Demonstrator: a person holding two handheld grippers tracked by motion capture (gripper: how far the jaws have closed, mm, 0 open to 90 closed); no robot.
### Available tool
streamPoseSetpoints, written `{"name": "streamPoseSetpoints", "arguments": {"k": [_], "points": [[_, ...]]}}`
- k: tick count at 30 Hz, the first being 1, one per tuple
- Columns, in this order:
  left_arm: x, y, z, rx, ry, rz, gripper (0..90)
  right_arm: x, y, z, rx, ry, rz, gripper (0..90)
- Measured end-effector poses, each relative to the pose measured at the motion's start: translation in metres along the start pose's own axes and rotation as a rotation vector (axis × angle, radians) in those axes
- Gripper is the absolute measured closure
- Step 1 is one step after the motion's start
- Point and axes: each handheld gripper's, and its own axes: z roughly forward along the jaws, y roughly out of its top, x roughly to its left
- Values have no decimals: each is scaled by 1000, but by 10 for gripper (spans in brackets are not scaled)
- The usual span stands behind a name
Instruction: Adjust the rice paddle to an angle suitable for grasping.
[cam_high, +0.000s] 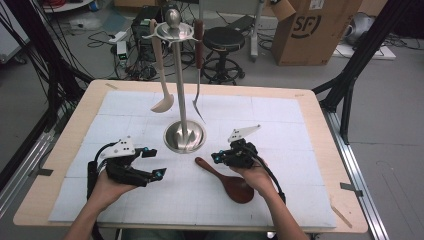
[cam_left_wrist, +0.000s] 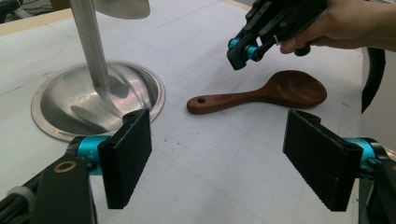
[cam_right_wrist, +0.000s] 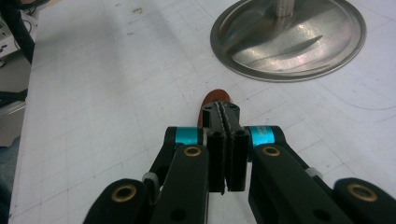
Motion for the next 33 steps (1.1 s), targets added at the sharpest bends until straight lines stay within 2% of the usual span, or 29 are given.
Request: {"name": "streamPoseSetpoints", "arguments": {"k": [3, 8, 21, 25, 33], "points": [[0, 0, 0, 1, 1, 2, 245, 2, -4, -3, -17, -12, -4, 896], [-1, 0, 1, 3, 1, 3, 244, 1, -12, -3, -13, -22, 9, 896], [0, 0, 0, 2, 1, 4, 241, -2, -15, 22, 56, -28, 17, 896], [-1, 0, 1, 6, 3, 7, 241, -1, -14, 24, 55, -41, -11, 896], [-1, 0, 2, 7, 1, 5, 241, -2, -11, 29, 80, -39, -25, 897]]}}
